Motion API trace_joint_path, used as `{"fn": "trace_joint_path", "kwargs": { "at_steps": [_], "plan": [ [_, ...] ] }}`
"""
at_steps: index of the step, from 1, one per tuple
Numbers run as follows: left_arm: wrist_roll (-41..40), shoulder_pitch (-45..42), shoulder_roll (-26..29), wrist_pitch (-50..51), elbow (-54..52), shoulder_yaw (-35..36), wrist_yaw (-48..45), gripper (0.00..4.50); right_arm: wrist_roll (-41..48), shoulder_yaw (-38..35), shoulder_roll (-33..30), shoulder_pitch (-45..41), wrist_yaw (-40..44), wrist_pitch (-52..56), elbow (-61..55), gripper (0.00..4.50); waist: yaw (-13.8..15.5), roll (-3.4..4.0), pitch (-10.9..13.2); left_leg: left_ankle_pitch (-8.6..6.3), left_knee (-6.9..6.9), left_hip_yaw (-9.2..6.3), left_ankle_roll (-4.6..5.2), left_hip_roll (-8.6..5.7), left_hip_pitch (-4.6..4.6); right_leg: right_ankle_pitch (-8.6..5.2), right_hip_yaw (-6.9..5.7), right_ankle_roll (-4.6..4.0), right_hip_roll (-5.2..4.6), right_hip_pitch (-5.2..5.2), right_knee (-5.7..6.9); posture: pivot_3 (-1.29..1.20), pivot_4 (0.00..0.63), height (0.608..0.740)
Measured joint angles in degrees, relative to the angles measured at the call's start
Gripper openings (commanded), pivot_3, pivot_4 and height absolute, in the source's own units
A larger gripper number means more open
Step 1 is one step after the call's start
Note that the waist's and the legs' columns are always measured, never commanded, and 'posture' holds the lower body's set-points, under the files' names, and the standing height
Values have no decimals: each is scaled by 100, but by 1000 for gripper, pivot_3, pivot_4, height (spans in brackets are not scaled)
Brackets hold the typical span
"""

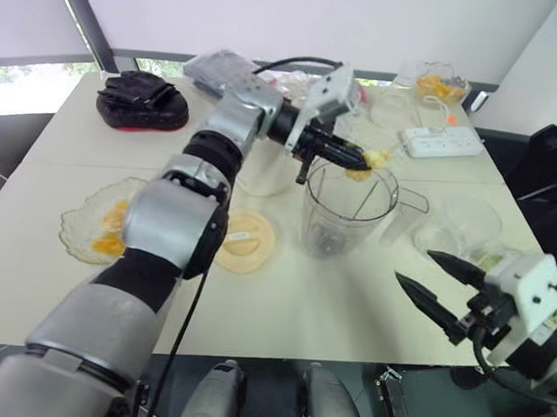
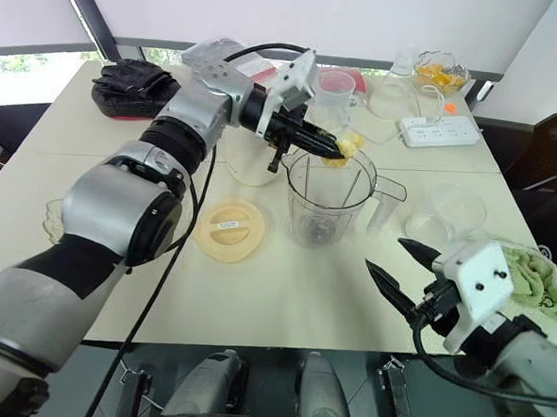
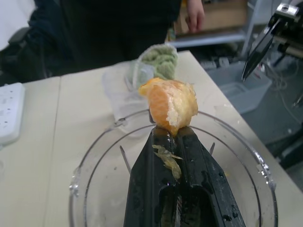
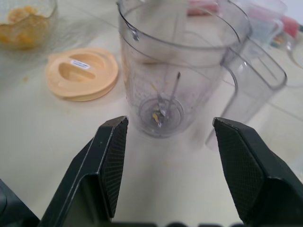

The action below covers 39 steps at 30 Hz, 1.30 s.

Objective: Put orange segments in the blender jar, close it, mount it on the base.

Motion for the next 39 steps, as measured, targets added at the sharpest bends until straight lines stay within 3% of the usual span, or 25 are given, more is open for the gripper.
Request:
{"fn": "trace_joint_path", "kwargs": {
  "at_steps": [2, 9, 19, 26, 30, 36, 37, 39],
  "plan": [
    [87, 1, -77, -14, 44, -21, 8, 924, -10, 145, -49, 322, -211, -361, 1, 2990, -3, -1, 0, -1, 0, 2, 2, 0, 1, 0, 1, 0, 6, 1, 1, 0, 150, 740],
    [132, 30, -238, -149, 63, -15, 133, 4450, -353, 590, -140, 1145, -1012, -1436, -1, 2990, -4, -1, 0, 0, 2, 3, 2, 0, 6, 0, 6, 0, 11, 1, 11, 0, 150, 740],
    [-198, 60, 39, -270, -74, 504, -96, 4450, -1506, 645, 855, 1696, -1870, -1700, -1, 2990, -4, 0, 0, 0, 1, 2, 2, 1, 8, -1, 9, 0, 16, 1, 14, 0, 150, 740],
    [-729, 442, 1027, 208, -985, 851, -371, 4450, -2444, 1050, 1721, 956, -2268, -1216, 484, 2990, -32, 18, -11, 2, -3, 7, -1, 3, 37, -1, 22, -1, 19, 19, 23, 0, 150, 740],
    [-1350, 1838, 1700, 1281, -2615, 226, -428, 4450, -2727, 1173, 2051, 322, -2354, -1288, 1264, 2990, -41, 5, -8, 2, -19, -3, -3, 13, 72, -1, 31, -2, 18, 53, 11, 0, 150, 740],
    [-1971, 3776, 2302, 3077, -5401, -52, -228, 4450, -3097, 1257, 2157, -560, -2626, -1475, 2598, 2990, -38, -189, -26, 20, -111, -34, -37, 93, 70, 47, -8, -70, 82, 71, -120, 0, 150, 740],
    [-2065, 3971, 2369, 3334, -5750, -50, -110, 4450, -3105, 1185, 2325, -1059, -2669, -1516, 2796, 2990, -50, -187, -26, 18, -104, -31, -40, 100, 72, 51, -15, -76, 86, 79, -148, 0, 150, 740],
    [-2197, 4163, 2353, 3662, -6270, -68, 106, 4450, -3099, 1173, 2475, -1676, -2693, -1611, 3069, 2990, -33, -89, -24, 18, -102, -8, -40, 87, 72, 53, -5, -70, 65, 73, -148, 0, 150, 740]
  ]
}}
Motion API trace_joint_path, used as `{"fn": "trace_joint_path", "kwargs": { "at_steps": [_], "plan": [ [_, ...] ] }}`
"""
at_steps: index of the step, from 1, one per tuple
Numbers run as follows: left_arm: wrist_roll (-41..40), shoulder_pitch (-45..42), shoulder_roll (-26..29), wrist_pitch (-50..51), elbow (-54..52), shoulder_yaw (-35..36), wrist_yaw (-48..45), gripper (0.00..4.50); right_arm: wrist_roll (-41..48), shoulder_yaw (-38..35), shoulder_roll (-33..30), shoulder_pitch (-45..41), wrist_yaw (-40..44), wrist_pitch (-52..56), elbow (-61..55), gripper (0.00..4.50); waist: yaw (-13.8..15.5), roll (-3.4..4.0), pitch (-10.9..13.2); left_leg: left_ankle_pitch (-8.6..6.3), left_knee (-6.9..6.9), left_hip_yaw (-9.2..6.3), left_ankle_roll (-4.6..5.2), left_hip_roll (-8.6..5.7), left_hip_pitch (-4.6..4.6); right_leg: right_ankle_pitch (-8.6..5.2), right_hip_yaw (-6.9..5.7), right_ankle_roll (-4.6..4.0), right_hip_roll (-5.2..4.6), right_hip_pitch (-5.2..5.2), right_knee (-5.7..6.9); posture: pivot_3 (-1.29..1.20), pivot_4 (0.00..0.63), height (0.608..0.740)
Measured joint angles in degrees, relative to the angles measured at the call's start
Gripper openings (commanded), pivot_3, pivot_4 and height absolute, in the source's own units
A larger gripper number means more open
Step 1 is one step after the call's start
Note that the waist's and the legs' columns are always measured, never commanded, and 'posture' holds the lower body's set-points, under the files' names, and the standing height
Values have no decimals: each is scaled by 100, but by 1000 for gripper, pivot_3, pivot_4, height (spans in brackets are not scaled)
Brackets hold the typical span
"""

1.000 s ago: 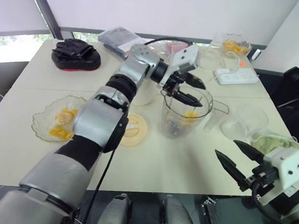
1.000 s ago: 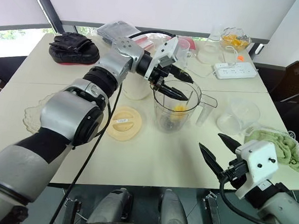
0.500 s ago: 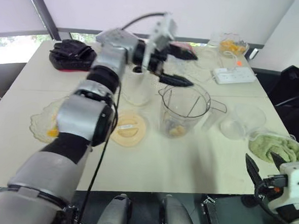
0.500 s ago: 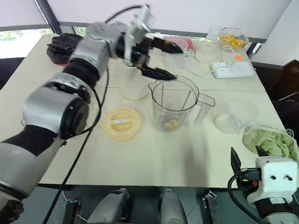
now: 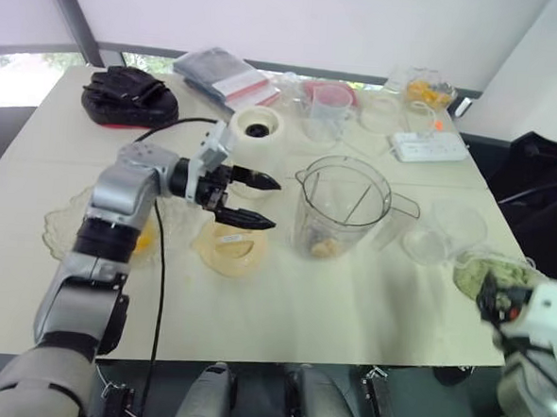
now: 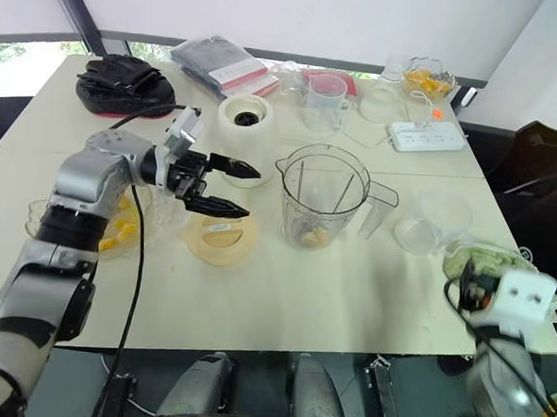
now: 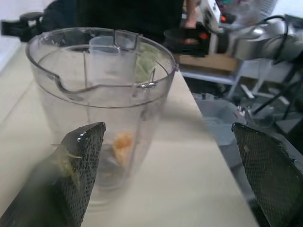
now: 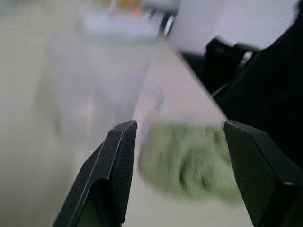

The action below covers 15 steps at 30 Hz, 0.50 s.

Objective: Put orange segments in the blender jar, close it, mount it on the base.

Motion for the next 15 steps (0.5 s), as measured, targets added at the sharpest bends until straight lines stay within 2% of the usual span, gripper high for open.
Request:
{"fn": "trace_joint_path", "kwargs": {
  "at_steps": [2, 4, 9, 15],
  "plan": [
    [-121, 130, 63, 174, -431, 38, 229, 4450, 3, 6, 66, -286, 62, -22, 336, 2990, 74, 67, -24, 0, 0, -2, 1, -2, 12, 0, -1, 2, -1, 10, 12, 0, 150, 740],
    [-210, 230, 76, 289, -612, 59, 416, 4450, 9, -23, 121, -446, 116, -24, 606, 2990, 93, 95, -29, 2, 2, -2, -1, 0, 22, 0, 0, 2, 6, 18, 24, 0, 150, 740],
    [-245, 408, 105, 380, -826, 45, 682, 4450, 22, -193, 146, -688, 217, -23, 1012, 2990, 13, 120, -33, -1, 10, 13, 12, 5, 56, 0, 24, 1, 21, 19, 78, 0, 150, 740],
    [-432, 536, 211, 430, -1049, 46, 865, 4450, -8, -210, 250, -721, 303, -25, 1150, 2990, -7, 147, -47, -1, 8, 17, 12, 8, 60, 0, 30, 1, 25, 19, 81, 0, 150, 740]
  ]
}}
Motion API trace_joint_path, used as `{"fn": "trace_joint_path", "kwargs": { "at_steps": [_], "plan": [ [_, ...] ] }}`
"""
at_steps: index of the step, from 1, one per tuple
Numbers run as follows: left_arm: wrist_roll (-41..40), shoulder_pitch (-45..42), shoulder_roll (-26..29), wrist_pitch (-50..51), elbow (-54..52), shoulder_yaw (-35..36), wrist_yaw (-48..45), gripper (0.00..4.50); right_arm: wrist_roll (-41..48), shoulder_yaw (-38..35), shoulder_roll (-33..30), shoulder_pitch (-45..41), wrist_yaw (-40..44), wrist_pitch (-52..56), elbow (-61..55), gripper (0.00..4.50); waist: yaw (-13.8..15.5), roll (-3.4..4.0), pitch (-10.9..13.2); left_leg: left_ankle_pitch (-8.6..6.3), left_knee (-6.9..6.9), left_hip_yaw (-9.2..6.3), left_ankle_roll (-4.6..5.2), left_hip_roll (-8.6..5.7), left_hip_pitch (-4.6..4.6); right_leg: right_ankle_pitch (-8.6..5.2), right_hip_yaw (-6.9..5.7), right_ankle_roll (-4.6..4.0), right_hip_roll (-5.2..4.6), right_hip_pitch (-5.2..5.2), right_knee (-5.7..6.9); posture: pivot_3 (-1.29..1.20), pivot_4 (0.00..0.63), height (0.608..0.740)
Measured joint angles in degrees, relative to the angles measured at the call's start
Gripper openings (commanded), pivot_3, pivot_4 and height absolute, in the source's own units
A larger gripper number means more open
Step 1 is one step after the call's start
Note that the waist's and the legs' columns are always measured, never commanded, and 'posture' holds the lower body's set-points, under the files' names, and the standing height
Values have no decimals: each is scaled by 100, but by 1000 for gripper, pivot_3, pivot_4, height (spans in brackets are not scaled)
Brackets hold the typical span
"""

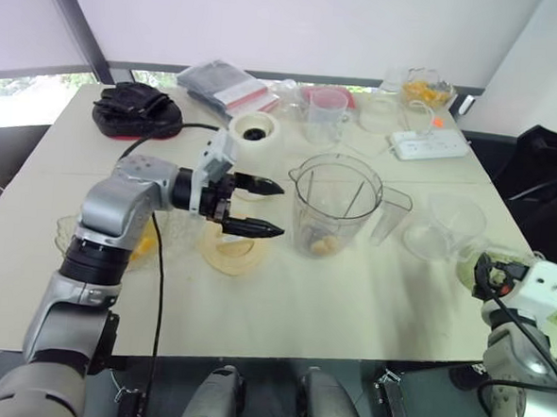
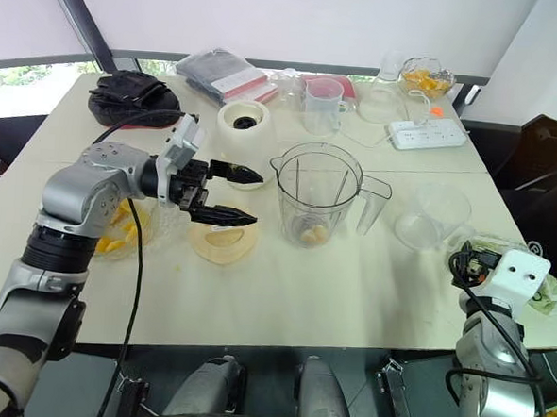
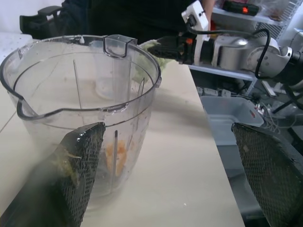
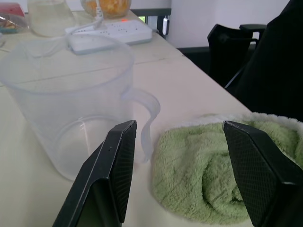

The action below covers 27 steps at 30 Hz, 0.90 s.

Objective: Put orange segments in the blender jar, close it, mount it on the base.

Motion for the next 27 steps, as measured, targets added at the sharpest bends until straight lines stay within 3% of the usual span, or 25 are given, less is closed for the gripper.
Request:
{"fn": "trace_joint_path", "kwargs": {
  "at_steps": [27],
  "plan": [
    [-42, 92, 44, -92, -106, -64, 111, 4450, -61, -216, 87, -894, 72, -297, 1162, 2990, 6, 5, 3, 0, -1, 3, 0, -1, 0, 0, 2, 0, -2, -1, -2, 0, 150, 740]
  ]
}}
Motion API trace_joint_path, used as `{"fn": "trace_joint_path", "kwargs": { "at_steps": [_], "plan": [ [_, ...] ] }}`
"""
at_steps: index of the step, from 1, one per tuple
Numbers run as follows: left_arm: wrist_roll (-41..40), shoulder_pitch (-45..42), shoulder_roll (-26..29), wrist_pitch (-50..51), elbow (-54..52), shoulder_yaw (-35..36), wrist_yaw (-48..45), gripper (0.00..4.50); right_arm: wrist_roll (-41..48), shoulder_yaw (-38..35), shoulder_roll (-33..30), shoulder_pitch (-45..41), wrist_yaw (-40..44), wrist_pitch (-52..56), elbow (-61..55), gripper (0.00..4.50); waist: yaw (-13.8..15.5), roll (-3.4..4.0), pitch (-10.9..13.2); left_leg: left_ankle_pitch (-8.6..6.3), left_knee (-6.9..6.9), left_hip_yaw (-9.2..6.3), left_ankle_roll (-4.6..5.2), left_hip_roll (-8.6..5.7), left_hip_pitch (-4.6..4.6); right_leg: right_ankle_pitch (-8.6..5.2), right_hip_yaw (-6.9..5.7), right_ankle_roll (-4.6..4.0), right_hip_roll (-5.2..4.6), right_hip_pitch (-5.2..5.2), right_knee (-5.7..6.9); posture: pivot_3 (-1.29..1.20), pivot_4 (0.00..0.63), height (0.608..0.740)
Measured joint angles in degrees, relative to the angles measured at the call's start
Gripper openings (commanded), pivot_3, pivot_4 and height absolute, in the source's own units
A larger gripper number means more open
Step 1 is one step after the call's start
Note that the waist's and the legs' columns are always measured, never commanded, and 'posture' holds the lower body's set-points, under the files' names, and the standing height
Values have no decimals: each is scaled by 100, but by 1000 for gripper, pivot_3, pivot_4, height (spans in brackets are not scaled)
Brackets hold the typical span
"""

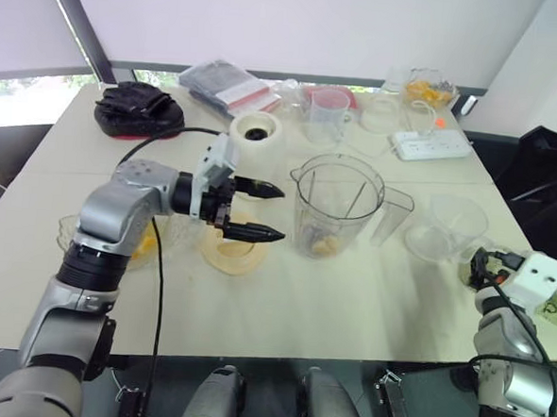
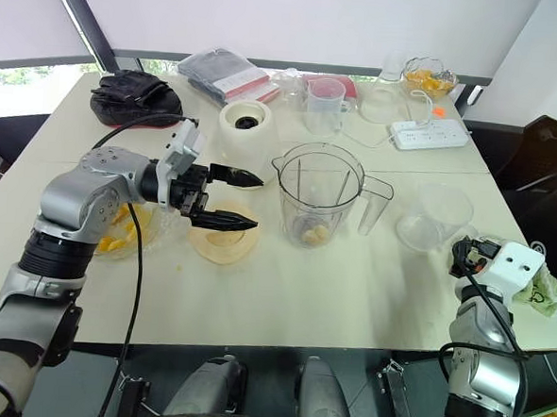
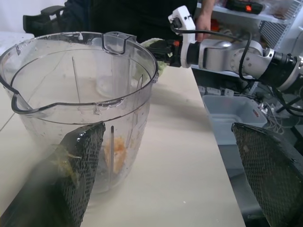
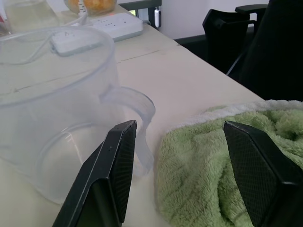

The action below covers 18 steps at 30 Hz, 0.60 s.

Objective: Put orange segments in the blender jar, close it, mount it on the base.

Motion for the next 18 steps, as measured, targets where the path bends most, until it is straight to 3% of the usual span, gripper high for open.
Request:
{"fn": "trace_joint_path", "kwargs": {
  "at_steps": [17, 18],
  "plan": [
    [19, 1, -7, -140, 24, -117, 105, 4450, -349, 52, -190, -558, 66, -240, 770, 2990, -5, 2, 1, 0, -2, 0, 0, 0, 0, 0, 0, 0, 0, 0, -2, 0, 150, 740],
    [19, 1, -7, -141, 24, -125, 114, 4488, -366, 64, -191, -596, 66, -267, 843, 2736, -5, 2, 1, 0, -2, 0, 0, 0, 0, 0, 0, 0, 0, 0, -2, 0, 150, 740]
  ]
}}
